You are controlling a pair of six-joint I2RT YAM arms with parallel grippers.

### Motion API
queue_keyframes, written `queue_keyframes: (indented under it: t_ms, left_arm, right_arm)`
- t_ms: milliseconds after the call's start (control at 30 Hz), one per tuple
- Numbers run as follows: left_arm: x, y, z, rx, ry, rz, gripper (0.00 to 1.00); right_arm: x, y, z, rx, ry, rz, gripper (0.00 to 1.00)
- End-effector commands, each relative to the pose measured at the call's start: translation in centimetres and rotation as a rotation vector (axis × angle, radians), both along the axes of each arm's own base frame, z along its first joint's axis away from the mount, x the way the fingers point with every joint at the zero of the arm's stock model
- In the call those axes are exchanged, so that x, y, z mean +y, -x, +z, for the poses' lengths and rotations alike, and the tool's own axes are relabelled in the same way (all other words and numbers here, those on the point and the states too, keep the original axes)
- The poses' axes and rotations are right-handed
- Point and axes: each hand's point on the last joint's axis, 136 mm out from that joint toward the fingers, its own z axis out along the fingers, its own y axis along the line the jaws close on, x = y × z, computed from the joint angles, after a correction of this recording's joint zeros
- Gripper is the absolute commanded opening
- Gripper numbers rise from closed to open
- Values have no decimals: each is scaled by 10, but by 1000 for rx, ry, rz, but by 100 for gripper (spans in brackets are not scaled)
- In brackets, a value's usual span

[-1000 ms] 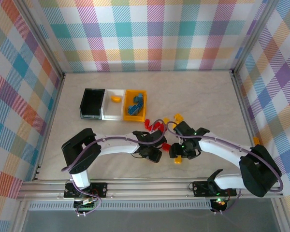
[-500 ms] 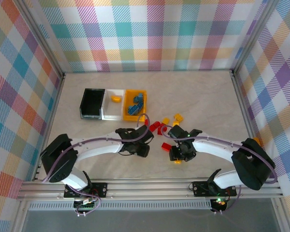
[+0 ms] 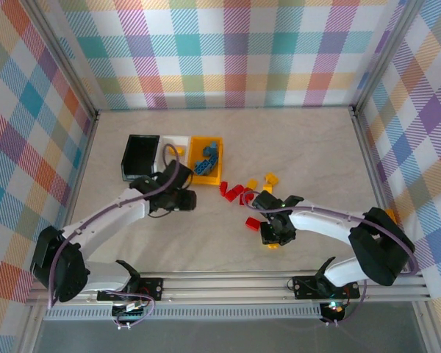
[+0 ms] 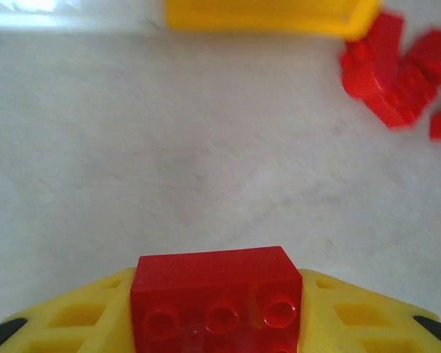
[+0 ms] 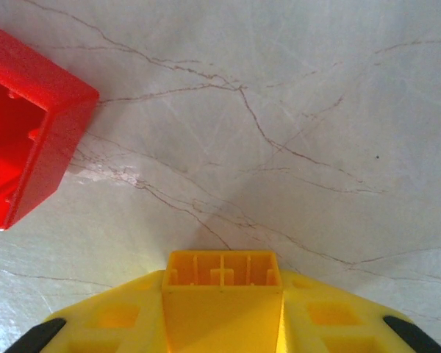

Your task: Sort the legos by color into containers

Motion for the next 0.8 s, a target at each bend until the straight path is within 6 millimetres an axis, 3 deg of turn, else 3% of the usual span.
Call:
queue_keyframes:
  t_ms: [0,167,400,533,700,767]
  left_arm:
    - [37,-24,27,-39,-19,66,48]
    - [95,-71,36,-71,-40,238,49]
    - [160,-132,26,-94,-27,441,48]
    - [169,-163,11,-85,-51,468,48]
    - [188,-192,-15,-50,-47,512,48]
    - [192,-198,-24,-34,-42,522,48]
  right_arm:
    - [16,-11,21,-56,-71,11,31]
    - [33,-24,59,-128,-156,41,30]
    - [78,-51,119,-238,-333,115,30]
    - [114,-73,148,-298,-433,193,30]
    - [179,-117,189,-402,-564,342,30]
    - [207,-135,195,-418,-597,395,30]
